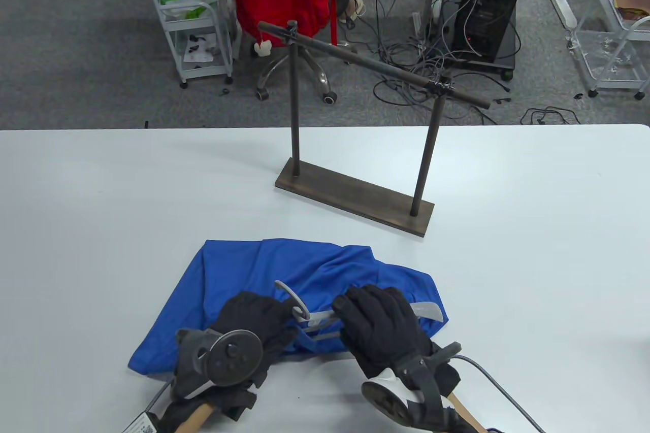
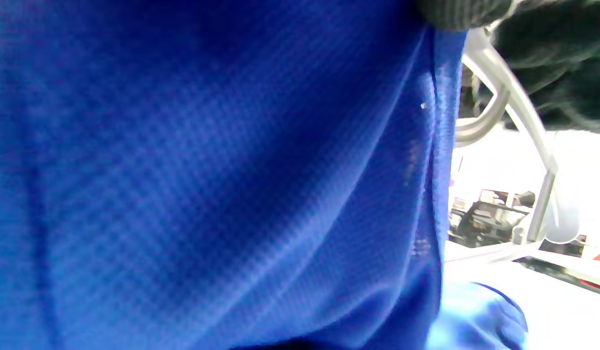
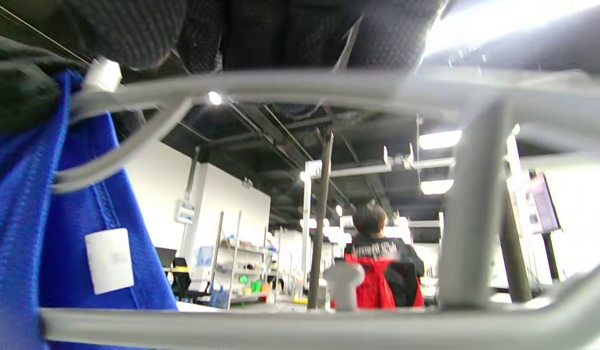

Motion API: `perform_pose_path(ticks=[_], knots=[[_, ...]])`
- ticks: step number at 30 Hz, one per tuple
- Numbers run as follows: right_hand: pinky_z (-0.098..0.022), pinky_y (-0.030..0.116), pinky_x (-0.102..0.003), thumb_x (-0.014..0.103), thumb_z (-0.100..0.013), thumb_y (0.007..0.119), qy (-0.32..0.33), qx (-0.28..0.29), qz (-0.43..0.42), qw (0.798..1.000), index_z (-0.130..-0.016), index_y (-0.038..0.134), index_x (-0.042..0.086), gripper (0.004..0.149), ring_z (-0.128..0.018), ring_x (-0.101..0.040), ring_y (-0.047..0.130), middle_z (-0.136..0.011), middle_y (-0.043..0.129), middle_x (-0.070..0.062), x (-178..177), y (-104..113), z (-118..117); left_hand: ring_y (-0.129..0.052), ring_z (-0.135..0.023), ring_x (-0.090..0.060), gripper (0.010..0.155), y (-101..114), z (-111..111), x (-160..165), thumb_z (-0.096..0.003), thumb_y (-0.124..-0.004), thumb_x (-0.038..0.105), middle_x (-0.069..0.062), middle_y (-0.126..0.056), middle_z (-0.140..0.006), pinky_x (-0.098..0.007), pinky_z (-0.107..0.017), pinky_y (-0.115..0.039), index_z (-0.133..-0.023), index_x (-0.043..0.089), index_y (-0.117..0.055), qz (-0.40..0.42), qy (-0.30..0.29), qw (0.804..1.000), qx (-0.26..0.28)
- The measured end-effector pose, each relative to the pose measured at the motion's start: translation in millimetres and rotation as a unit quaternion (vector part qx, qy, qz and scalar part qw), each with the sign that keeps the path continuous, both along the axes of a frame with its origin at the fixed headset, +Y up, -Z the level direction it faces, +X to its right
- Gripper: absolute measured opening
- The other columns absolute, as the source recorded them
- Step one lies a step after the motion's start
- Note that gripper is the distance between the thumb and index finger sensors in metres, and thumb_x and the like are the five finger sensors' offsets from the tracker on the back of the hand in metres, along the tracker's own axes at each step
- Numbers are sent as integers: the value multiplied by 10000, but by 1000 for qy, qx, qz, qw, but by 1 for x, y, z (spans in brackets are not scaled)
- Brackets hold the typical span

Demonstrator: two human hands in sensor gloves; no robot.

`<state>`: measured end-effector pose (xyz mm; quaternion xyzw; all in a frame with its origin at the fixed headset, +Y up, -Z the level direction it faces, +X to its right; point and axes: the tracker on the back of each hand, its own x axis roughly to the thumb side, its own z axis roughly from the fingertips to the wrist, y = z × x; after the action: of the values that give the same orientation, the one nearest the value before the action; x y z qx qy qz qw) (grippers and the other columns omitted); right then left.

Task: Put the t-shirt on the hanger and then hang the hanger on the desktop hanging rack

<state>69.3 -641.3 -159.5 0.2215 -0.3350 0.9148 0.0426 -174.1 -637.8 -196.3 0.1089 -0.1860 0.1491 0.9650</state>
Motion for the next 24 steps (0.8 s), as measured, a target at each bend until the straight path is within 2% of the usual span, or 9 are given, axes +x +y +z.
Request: perform_pose_path(ticks=[1,3,5,7,10,13,16,19,24], knots=[[-783,649,-516,477,-477,699,-1,18,6,1000,-1036,526,356,597,-1028,-221,700,-1100,619,48,-1,1,3,-875,-753,-103,570,1,0,-2,-436,-644,605,213,-861,-794,-476,-795,-681,-998,506,-652,3,8,1000,8],[-745,729,-456,475,-473,699,23,65,25,997,-1011,571,354,566,-954,-178,789,-1042,697,73,-5,3,11,-876,-750,-108,571,5,0,-7,-439,-646,602,208,-862,-793,-478,-788,-684,-1000,501,-651,21,21,999,18],[-636,844,-398,471,-469,697,51,70,39,995,-946,679,351,493,-743,-128,946,-862,871,103,-11,2,14,-873,-751,-111,571,9,0,-11,-442,-645,598,203,-858,-797,-478,-787,-683,-1004,498,-646,39,28,999,23],[-487,911,-375,482,-455,704,59,41,42,997,-893,765,307,475,-507,-94,1027,-633,981,114,-15,-2,13,-874,-748,-116,571,12,1,-14,-443,-645,598,199,-859,-797,-480,-783,-686,-1005,497,-646,49,31,998,30],[-362,933,-370,491,-447,710,55,-32,69,996,-869,807,255,493,-329,-88,1040,-483,1015,102,-17,-10,1,-876,-743,-118,574,16,3,-17,-443,-647,596,197,-861,-795,-481,-778,-689,-1008,492,-645,61,32,997,45],[-346,927,-392,483,-451,714,35,-134,104,985,-932,755,217,551,-315,-115,1046,-486,1027,73,-19,-21,-12,-877,-740,-118,574,22,7,-19,-443,-647,595,194,-862,-795,-481,-775,-691,-1007,491,-647,74,30,995,57],[-361,923,-397,497,-455,704,25,-181,120,976,-1033,582,252,640,-340,-125,1052,-544,1022,64,-21,-30,-20,-878,-736,-117,574,25,11,-20,-443,-645,595,196,-862,-793,-479,-775,-693,-1008,490,-644,87,22,994,62],[-341,927,-382,514,-453,700,20,-214,131,968,-1070,455,284,702,-307,-96,1038,-616,1006,47,-23,-36,-26,-876,-737,-119,576,29,15,-19,-445,-643,592,193,-861,-795,-482,-776,-691,-1011,485,-643,92,11,993,68],[-342,915,-393,518,-459,696,-3,-309,148,939,-1074,486,286,691,-286,-97,1011,-620,1000,29,-18,-47,-40,-875,-739,-108,576,35,24,-19,-448,-633,594,203,-856,-795,-471,-782,-693,-1014,490,-632,108,-9,991,84]])
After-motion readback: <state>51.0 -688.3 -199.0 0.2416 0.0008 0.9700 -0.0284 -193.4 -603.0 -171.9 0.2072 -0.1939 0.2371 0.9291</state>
